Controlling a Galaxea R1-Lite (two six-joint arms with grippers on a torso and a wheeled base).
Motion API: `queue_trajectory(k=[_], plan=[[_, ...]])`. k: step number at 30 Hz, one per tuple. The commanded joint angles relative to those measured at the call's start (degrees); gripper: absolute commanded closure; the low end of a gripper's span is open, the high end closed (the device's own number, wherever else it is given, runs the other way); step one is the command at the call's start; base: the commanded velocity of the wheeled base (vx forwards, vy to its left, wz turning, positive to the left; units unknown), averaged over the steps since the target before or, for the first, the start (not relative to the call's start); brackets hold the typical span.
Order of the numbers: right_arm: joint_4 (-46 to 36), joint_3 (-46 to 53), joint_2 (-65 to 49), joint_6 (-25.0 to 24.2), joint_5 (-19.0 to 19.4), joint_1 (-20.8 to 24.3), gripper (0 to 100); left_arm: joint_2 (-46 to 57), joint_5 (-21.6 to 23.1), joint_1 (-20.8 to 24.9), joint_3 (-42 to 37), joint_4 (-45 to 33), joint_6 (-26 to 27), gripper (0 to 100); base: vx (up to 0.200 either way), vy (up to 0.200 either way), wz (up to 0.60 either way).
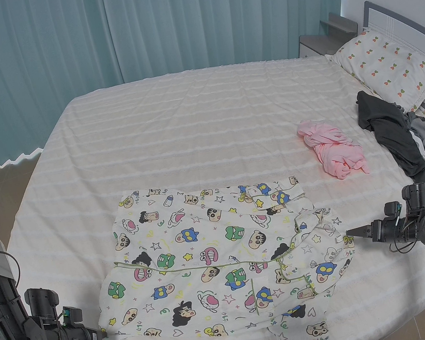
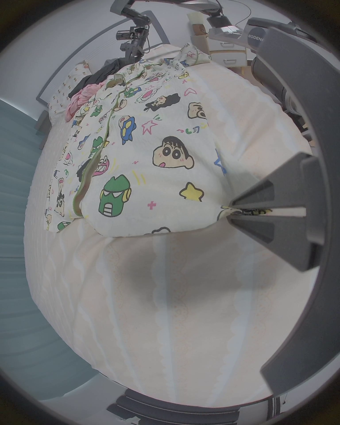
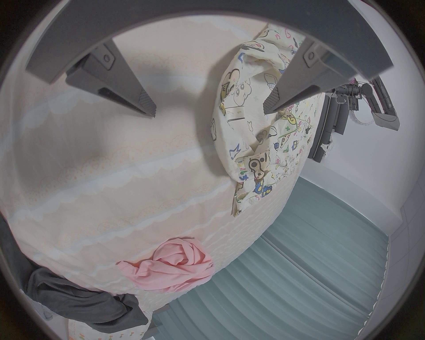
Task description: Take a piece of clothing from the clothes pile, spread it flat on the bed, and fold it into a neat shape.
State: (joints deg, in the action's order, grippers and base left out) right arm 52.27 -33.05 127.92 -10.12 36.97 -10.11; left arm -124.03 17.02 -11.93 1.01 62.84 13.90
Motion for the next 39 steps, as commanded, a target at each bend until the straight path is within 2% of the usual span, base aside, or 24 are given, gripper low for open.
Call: queue_trajectory(k=[1,2,6,11,15,18,25,34,36,39], plan=[[0.02,0.0,-0.04,0.01,0.03,0.0,0,0.1,1.61,-0.11,-0.57,0.35,-0.19,100,0.0,0.0,0.0],[0.11,0.0,-0.12,0.01,0.03,0.0,0,0.19,2.14,-0.02,-0.57,0.35,-0.36,0,0.0,0.0,0.0],[0.02,0.0,-0.12,0.01,0.03,0.0,0,0.28,2.93,-0.11,-0.57,0.26,-0.45,0,0.0,0.0,0.0],[0.11,0.7,-2.14,0.19,0.03,0.61,0,0.45,10.93,-1.78,0.13,0.44,-0.54,0,0.0,0.0,0.0],[0.02,1.94,-4.43,0.19,0.2,1.67,0,1.42,14.71,-2.04,-0.31,0.44,-0.63,0,0.0,0.0,0.0],[0.11,3.61,-6.54,0.19,0.12,3.69,0,1.77,15.5,-1.95,-0.31,0.44,-0.63,0,0.0,0.0,0.0],[-0.07,8.26,-10.67,0.27,-0.06,9.84,0,1.6,15.5,-2.04,-0.4,0.44,-0.54,0,-0.2,0.0,0.0],[-0.24,12.48,-11.29,0.36,-0.06,14.59,0,1.51,15.59,-2.13,-0.48,0.44,-0.27,0,-0.178,0.0,0.0],[-0.24,14.68,-10.85,1.86,-0.15,16.79,0,1.42,16.03,-2.3,-0.48,0.44,-0.27,0,0.0,0.0,0.0],[0.11,16.44,-9.09,7.39,-0.24,18.81,0,1.77,18.31,-3.09,-0.48,0.44,-0.27,0,0.0,0.0,0.0]])
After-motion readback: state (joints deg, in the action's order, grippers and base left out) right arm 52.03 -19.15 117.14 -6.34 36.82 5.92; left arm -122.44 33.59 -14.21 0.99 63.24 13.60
